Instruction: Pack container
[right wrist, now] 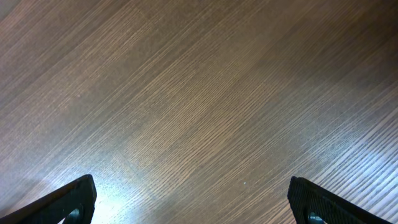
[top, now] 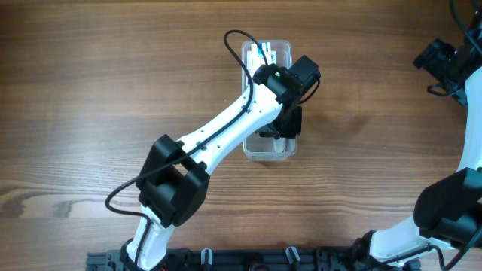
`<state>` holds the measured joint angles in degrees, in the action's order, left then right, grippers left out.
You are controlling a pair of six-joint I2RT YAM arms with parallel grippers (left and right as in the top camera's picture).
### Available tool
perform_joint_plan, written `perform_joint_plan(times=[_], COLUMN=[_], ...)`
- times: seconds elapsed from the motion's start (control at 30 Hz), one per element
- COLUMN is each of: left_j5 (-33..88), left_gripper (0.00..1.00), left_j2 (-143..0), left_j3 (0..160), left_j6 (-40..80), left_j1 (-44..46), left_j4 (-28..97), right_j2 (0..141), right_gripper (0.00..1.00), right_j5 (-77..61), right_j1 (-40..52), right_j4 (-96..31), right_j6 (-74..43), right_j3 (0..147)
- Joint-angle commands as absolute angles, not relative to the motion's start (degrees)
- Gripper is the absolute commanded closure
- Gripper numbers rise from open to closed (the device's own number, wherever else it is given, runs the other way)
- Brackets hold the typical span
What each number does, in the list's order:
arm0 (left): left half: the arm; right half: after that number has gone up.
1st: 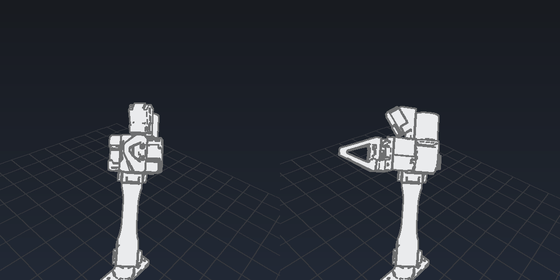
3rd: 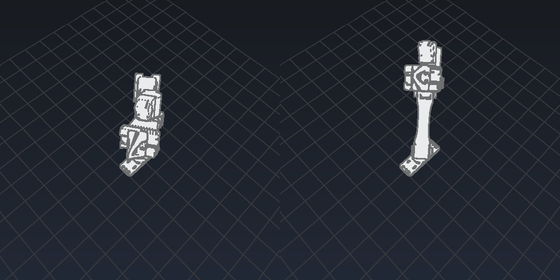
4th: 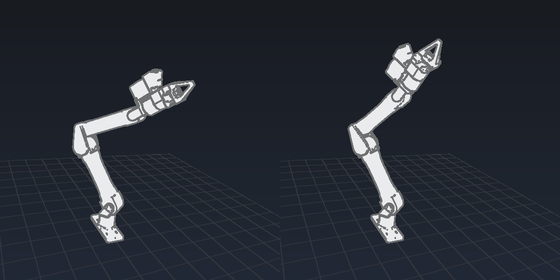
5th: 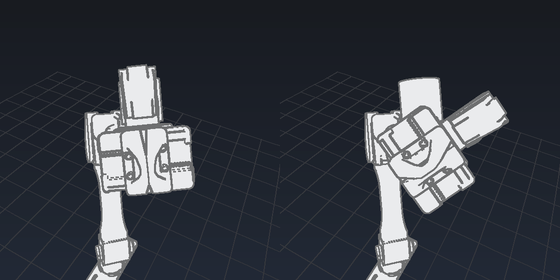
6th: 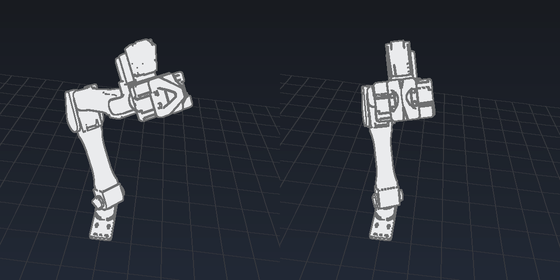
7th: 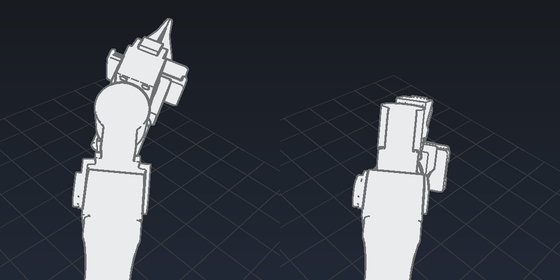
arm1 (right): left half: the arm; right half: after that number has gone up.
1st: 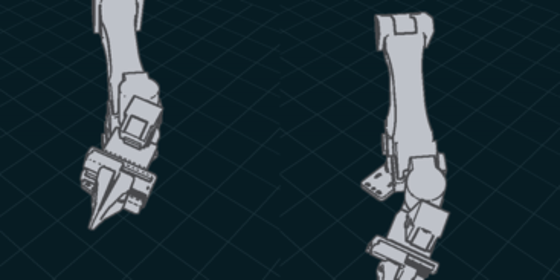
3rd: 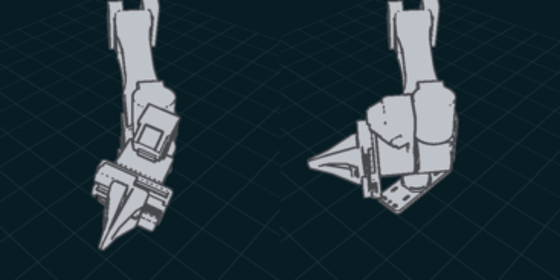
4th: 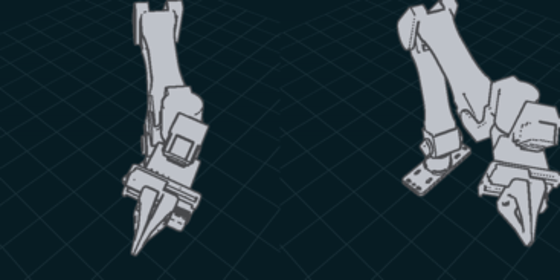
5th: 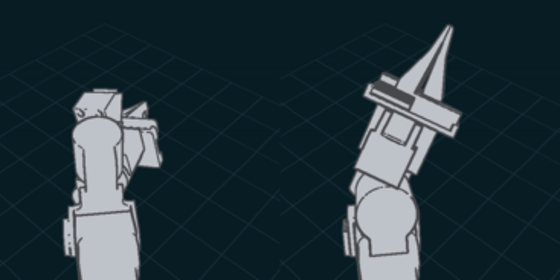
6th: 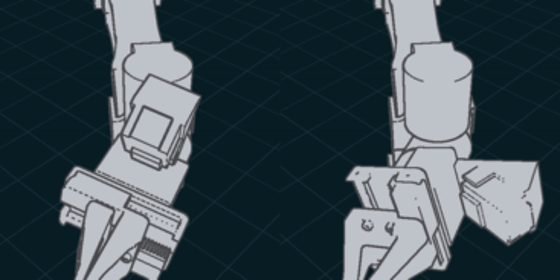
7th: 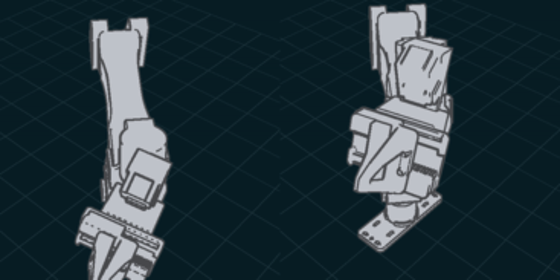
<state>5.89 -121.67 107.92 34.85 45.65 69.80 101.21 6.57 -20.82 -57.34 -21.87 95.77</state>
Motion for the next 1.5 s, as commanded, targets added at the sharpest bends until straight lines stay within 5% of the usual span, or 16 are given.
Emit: perform_joint_plan(times=[0.0,0.53,0.7,0.93,1.17,1.47], left_j5=[4.9,4.8,0.4,-1.3,-5.7,-26.2], left_gripper=[0.62,0.45,0.01,0.00,0.00,0.00], left_j2=[-122.4,-120.8,-115.3,-100.9,-86.6,-74.9], left_j3=[108.7,110.5,115.4,116.2,116.2,114.3], left_j6=[35.4,34.5,33.3,33.0,33.1,43.3], left_j1=[45.9,45.8,45.8,45.9,47.6,72.6], left_j4=[69.6,68.6,70.7,73.1,89.7,94.2], right_j2=[102.0,102.0,102.0,102.0,102.0,102.0], right_gripper=[0.00,0.00,0.00,0.00,0.00,0.00], right_j5=[7.5,7.5,7.5,7.5,7.5,7.5], right_j1=[-20.6,-20.6,-20.6,-20.6,-20.6,-20.6], right_j4=[-57.2,-57.2,-57.2,-57.2,-57.2,-57.2], right_j6=[-22.7,-22.7,-22.7,-22.7,-22.7,-22.7], right_j3=[95.8,95.7,95.8,95.8,95.8,95.8])
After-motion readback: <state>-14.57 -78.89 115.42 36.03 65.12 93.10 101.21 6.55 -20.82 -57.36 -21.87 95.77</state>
